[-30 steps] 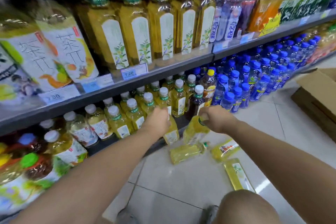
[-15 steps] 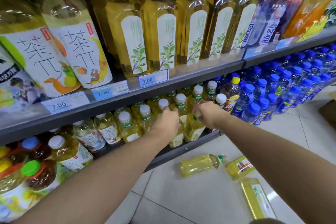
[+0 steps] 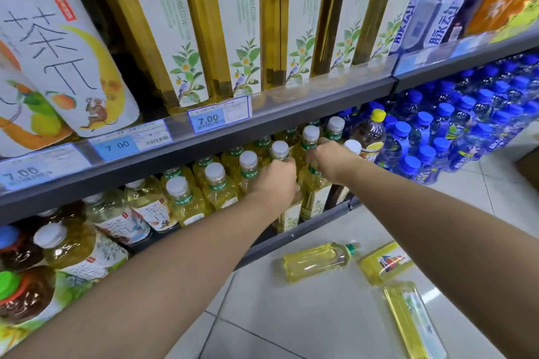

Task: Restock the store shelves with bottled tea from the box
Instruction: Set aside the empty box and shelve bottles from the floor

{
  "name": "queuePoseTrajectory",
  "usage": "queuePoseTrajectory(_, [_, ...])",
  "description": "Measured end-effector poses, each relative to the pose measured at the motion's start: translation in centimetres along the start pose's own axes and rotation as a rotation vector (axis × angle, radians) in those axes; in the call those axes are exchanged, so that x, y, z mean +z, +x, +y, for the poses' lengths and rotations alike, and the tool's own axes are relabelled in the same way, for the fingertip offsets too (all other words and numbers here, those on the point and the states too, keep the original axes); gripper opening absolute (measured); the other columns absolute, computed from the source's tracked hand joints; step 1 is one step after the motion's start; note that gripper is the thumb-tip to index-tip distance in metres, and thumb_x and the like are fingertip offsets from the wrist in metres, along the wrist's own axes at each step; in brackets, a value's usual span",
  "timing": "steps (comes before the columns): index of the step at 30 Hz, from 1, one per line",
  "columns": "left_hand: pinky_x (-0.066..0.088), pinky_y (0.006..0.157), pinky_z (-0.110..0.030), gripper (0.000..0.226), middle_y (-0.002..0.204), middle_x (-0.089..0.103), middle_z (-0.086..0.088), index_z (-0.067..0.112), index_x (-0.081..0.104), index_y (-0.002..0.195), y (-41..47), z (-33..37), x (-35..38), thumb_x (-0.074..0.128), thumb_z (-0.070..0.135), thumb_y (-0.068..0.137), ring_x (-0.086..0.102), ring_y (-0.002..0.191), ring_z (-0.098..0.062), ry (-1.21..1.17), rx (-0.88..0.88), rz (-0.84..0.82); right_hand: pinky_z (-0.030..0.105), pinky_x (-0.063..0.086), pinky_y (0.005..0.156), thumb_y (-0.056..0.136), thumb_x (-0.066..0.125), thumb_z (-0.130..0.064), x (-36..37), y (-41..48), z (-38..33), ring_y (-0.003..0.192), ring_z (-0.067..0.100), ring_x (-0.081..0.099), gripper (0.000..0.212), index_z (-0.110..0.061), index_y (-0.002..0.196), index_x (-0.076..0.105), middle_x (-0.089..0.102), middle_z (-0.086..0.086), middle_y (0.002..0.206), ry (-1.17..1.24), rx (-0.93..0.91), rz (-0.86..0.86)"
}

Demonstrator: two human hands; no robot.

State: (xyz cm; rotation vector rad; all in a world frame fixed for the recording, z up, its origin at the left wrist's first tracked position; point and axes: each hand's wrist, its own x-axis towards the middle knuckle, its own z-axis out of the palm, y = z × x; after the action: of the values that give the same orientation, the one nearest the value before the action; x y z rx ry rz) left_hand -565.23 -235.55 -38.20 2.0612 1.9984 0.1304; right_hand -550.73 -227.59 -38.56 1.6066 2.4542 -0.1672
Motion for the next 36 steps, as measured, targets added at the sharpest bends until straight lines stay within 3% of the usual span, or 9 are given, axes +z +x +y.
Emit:
queuePoseTrajectory(8, [0.054, 0.070, -0.040, 0.028, 0.102, 0.063, -0.013, 0.012, 0.055, 0.116, 1.1, 1.7, 0.7, 0.066, 0.027, 0.095, 0.065, 0.096, -0.032, 0.006, -0.015, 0.053, 0.037, 0.052, 0.078, 0.083, 0.061, 0.002, 0.2, -0.2, 0.5, 0.101, 0.035, 0.060, 0.045, -0.019, 0.123, 0.063, 0.049, 0.013, 0.120, -0.023, -0.009, -0.003])
queuePoseTrajectory(13, [0.057, 0.070, -0.039, 0.026, 0.099, 0.063, -0.010, 0.015, 0.054, 0.111, 0.4, 1.0, 1.5, 0.067, 0.030, 0.094, 0.065, 0.090, -0.030, -0.043, -0.006, 0.093, 0.044, 0.055, 0.078, 0.085, 0.059, 0.000, 0.0, -0.7, 0.3, 0.101, 0.037, 0.060, 0.052, -0.020, 0.133, 0.052, 0.046, 0.015, 0.124, -0.014, 0.017, -0.003])
queuePoseTrajectory(16, [0.059, 0.077, -0.042, 0.032, 0.106, 0.062, -0.011, 0.015, 0.051, 0.119, 0.2, 0.6, 1.7, 0.066, 0.030, 0.095, 0.065, 0.095, -0.031, -0.051, 0.020, 0.089, 0.044, 0.057, 0.079, 0.090, 0.060, -0.007, 0.2, -2.2, 0.8, 0.102, 0.035, 0.061, 0.068, -0.031, 0.147, 0.032, 0.042, 0.014, 0.132, 0.068, 0.025, 0.045])
queuePoseTrajectory(21, [0.052, 0.091, -0.042, 0.066, 0.138, 0.043, -0.014, 0.022, 0.030, 0.149, -1.2, 0.7, 2.2, 0.067, 0.030, 0.095, 0.055, 0.116, -0.034, 0.038, 0.026, 0.079, 0.042, 0.057, 0.068, 0.090, 0.058, -0.005, 2.0, -5.5, 2.0, 0.099, 0.035, 0.062, 0.073, -0.035, 0.148, 0.024, 0.038, 0.013, 0.141, 0.100, 0.092, 0.134])
queuePoseTrajectory(23, [0.049, 0.093, -0.040, 0.066, 0.136, 0.039, -0.012, 0.022, 0.033, 0.147, -2.5, 0.8, 2.6, 0.068, 0.034, 0.093, 0.046, 0.117, -0.031, 0.146, 0.092, 0.216, 0.045, 0.057, 0.068, 0.091, 0.056, -0.006, 2.7, -7.3, 2.7, 0.093, 0.036, 0.063, 0.065, -0.031, 0.145, 0.030, 0.039, 0.013, 0.138, 0.123, 0.122, 0.147])
queuePoseTrajectory(25, [0.047, 0.091, -0.039, 0.048, 0.125, 0.046, -0.009, 0.019, 0.047, 0.133, -3.9, 1.1, 3.3, 0.067, 0.031, 0.092, 0.045, 0.111, -0.029, 0.248, 0.267, 0.290, 0.046, 0.056, 0.074, 0.093, 0.054, -0.012, 3.5, -9.4, 3.5, 0.095, 0.037, 0.061, 0.048, -0.024, 0.138, 0.042, 0.042, 0.011, 0.129, 0.153, 0.147, 0.096])
queuePoseTrajectory(28, [0.042, 0.092, -0.040, 0.033, 0.121, 0.048, -0.007, 0.018, 0.050, 0.124, -5.8, 2.4, 5.8, 0.062, 0.026, 0.094, 0.045, 0.110, -0.028, 0.288, 0.462, 0.201, 0.045, 0.054, 0.083, 0.095, 0.055, -0.018, 5.6, -12.7, 5.2, 0.105, 0.036, 0.060, 0.040, -0.022, 0.134, 0.051, 0.045, 0.010, 0.130, 0.166, 0.212, 0.009])
queuePoseTrajectory(31, [0.039, 0.098, -0.039, 0.033, 0.127, 0.046, -0.006, 0.018, 0.048, 0.130, -7.0, 4.4, 9.5, 0.055, 0.024, 0.098, 0.045, 0.119, -0.028, 0.254, 0.448, 0.052, 0.042, 0.049, 0.095, 0.096, 0.056, -0.026, 8.7, -16.3, 7.7, 0.117, 0.032, 0.056, 0.043, -0.021, 0.138, 0.050, 0.046, 0.008, 0.136, 0.199, 0.284, -0.102])
queuePoseTrajectory(36, [0.043, 0.098, -0.042, 0.037, 0.128, 0.051, -0.006, 0.019, 0.048, 0.133, -7.3, 7.9, 16.8, 0.056, 0.027, 0.097, 0.048, 0.123, -0.030, 0.238, 0.419, -0.168, 0.035, 0.046, 0.100, 0.091, 0.062, -0.033, 17.9, -24.2, 11.7, 0.124, 0.029, 0.052, 0.048, -0.020, 0.136, 0.052, 0.053, 0.010, 0.134, 0.345, 0.493, -0.266])
